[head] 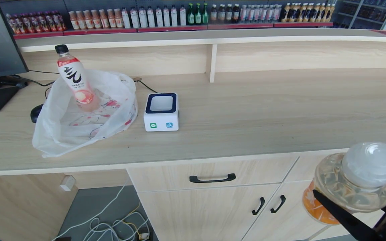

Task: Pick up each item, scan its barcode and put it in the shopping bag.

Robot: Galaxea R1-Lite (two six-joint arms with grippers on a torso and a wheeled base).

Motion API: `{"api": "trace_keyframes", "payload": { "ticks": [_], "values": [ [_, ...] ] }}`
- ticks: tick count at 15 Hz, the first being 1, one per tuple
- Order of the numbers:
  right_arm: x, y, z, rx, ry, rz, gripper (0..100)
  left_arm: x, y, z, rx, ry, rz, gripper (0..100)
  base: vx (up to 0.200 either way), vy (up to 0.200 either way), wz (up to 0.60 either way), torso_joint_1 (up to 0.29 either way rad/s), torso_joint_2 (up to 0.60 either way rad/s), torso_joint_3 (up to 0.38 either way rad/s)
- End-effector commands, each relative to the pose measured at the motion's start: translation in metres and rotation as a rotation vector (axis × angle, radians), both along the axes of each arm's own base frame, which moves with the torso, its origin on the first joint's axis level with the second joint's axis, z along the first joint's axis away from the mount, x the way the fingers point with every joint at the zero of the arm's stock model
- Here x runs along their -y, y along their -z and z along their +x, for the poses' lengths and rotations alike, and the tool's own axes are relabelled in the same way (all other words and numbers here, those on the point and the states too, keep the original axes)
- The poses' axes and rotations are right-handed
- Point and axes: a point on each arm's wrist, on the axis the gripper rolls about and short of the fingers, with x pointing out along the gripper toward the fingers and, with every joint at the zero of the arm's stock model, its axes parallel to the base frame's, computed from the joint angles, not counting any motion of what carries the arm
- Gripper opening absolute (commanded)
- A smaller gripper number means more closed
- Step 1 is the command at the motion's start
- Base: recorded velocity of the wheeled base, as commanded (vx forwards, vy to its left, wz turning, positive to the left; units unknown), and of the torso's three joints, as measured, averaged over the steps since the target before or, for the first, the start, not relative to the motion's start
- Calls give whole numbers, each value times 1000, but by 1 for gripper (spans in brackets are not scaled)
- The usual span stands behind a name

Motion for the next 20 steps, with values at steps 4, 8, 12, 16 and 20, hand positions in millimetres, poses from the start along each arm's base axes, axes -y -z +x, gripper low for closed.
{"api": "trace_keyframes", "payload": {
  "ticks": [4,8,12,16,20],
  "values": [
    [-26,-11,12,37,-54,-42,0,0,0,0,0,-1,0,100,0,0,0,0,0,0],
    [-74,-20,36,54,-122,-75,0,0,0,0,0,-1,0,100,0,0,0,0,0,0],
    [-110,-25,34,118,-210,-111,0,0,0,0,0,-1,0,100,0,0,0,0,0,0],
    [-116,-23,18,198,-260,-160,0,0,0,0,0,-1,0,100,0,0,0,0,0,0],
    [-116,-14,-6,277,-334,-213,0,0,0,0,0,-1,0,100,0,0,0,0,0,0]
  ]
}}
